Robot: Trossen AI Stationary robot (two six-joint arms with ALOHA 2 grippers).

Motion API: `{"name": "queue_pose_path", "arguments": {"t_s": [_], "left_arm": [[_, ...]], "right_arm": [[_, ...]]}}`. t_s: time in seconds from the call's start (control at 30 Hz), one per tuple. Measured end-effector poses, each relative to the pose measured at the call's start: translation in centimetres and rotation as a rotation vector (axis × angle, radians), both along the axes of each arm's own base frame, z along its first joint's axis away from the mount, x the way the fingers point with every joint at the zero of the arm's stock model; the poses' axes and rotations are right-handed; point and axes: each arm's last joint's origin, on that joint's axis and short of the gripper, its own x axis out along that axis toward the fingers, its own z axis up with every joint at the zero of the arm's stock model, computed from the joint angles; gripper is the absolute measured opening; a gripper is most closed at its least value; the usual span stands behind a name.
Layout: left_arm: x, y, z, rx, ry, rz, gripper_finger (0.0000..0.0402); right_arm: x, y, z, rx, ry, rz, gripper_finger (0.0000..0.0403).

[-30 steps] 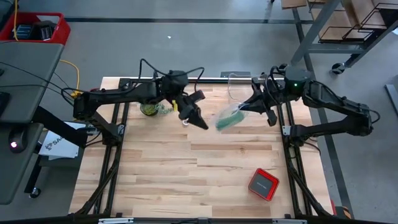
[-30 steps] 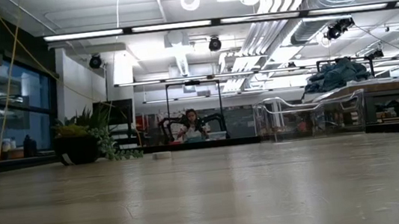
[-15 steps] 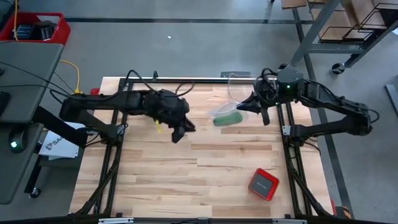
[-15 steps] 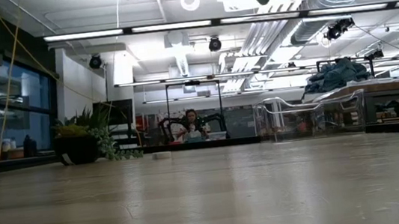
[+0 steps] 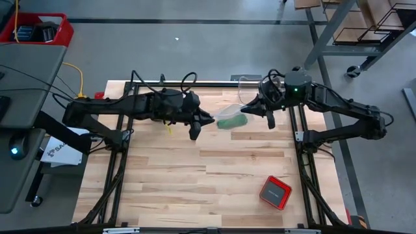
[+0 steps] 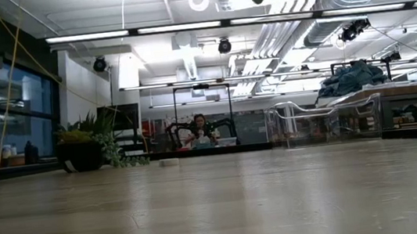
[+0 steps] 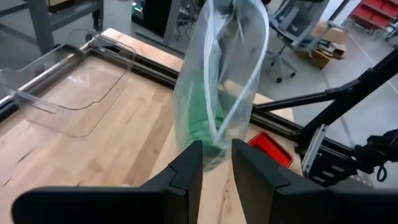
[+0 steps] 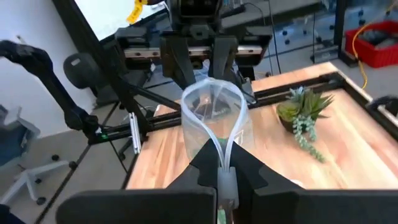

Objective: Roll bandage
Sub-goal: Put the transparent zip bag into the transparent bin

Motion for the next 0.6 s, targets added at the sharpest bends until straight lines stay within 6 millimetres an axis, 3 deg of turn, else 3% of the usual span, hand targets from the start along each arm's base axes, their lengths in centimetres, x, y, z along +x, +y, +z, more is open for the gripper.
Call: {"name": "queue_pose_path", "arguments": {"t_s": [0.23,0.47,0.6], "left_arm": [[0.4,0.0,1.2,-0.014,-0.132,0.004,0.0082],[0.3,0.7,1.3,-0.015,-0.135,0.029,0.0077],[0.1,0.6,0.9,-0.015,-0.087,0.025,0.003]], "right_arm": [[0.0,0.0,0.1,0.034,-0.002,-0.005,0.0],[0.0,0.0,0.1,0.052,-0.008,-0.004,0.0],[0.0,0.0,0.1,0.05,-0.007,-0.003,0.0]]}}
